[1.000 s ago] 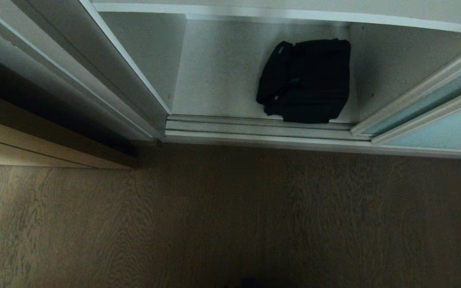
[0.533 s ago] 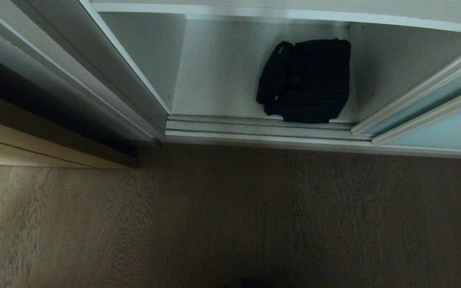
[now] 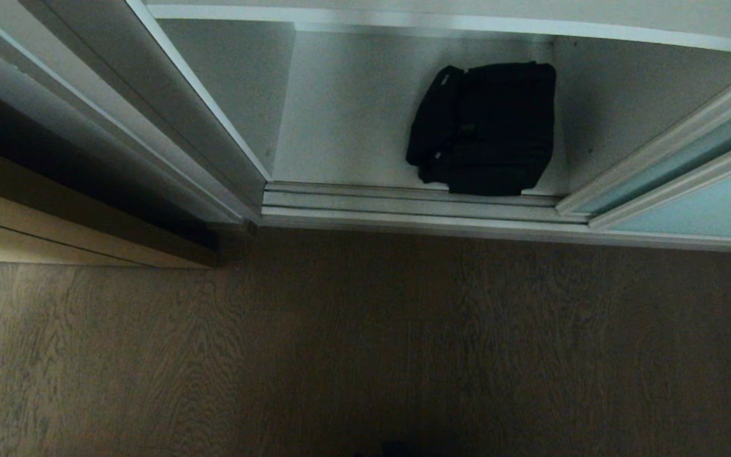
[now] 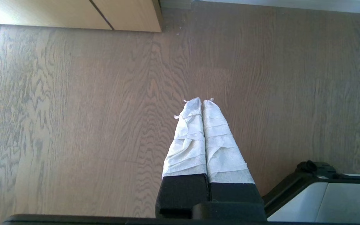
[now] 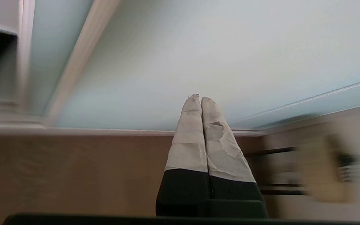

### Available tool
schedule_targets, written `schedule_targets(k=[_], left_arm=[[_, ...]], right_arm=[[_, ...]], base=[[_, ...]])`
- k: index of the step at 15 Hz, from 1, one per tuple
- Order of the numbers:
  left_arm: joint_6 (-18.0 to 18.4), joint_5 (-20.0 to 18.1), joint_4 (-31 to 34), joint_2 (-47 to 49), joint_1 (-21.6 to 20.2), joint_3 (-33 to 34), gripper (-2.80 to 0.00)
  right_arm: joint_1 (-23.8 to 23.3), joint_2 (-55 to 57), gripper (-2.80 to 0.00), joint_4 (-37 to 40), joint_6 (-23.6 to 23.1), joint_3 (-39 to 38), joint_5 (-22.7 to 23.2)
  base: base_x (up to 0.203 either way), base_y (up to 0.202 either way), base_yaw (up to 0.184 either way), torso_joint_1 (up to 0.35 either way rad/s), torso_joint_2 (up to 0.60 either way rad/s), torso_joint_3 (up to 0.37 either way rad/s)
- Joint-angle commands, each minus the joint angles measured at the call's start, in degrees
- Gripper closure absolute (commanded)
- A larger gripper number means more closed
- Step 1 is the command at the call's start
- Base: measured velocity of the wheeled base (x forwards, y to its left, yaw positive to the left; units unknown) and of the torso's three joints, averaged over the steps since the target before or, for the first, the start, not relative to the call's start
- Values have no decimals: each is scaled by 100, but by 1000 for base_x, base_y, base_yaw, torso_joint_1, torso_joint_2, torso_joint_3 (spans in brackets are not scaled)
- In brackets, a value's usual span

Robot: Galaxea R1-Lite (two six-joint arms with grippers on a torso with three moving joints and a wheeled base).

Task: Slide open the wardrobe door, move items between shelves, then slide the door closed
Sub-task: Close the door

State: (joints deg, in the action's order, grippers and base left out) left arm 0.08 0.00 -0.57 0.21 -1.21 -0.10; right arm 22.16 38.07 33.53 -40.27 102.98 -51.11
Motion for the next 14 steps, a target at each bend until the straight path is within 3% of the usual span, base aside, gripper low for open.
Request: schedule_targets(k=[1, 5, 7, 11, 14], left_arm=[[1, 0, -4, -3, -2, 1, 0], [1, 0, -4, 3, -2, 1, 0], [1, 0, -4, -2, -2, 1, 0], [1, 0, -4, -3, -2, 1, 0], [1, 0, -4, 4, -2, 1, 0]], right_arm=[[-1166, 351, 0, 122, -5, 91, 696], [-2857, 512, 0, 198, 288, 109, 2389], [-3420, 428, 0, 429, 627, 24, 3114], [-3631, 75, 0, 1122, 2335, -370, 4256], [-3802, 255, 0, 1015, 4318, -52, 4407]], base=[[0, 0, 0, 0, 0, 0], [0, 0, 0, 0, 0, 0], [0, 0, 0, 0, 0, 0], [0, 0, 0, 0, 0, 0], [0, 0, 0, 0, 0, 0]])
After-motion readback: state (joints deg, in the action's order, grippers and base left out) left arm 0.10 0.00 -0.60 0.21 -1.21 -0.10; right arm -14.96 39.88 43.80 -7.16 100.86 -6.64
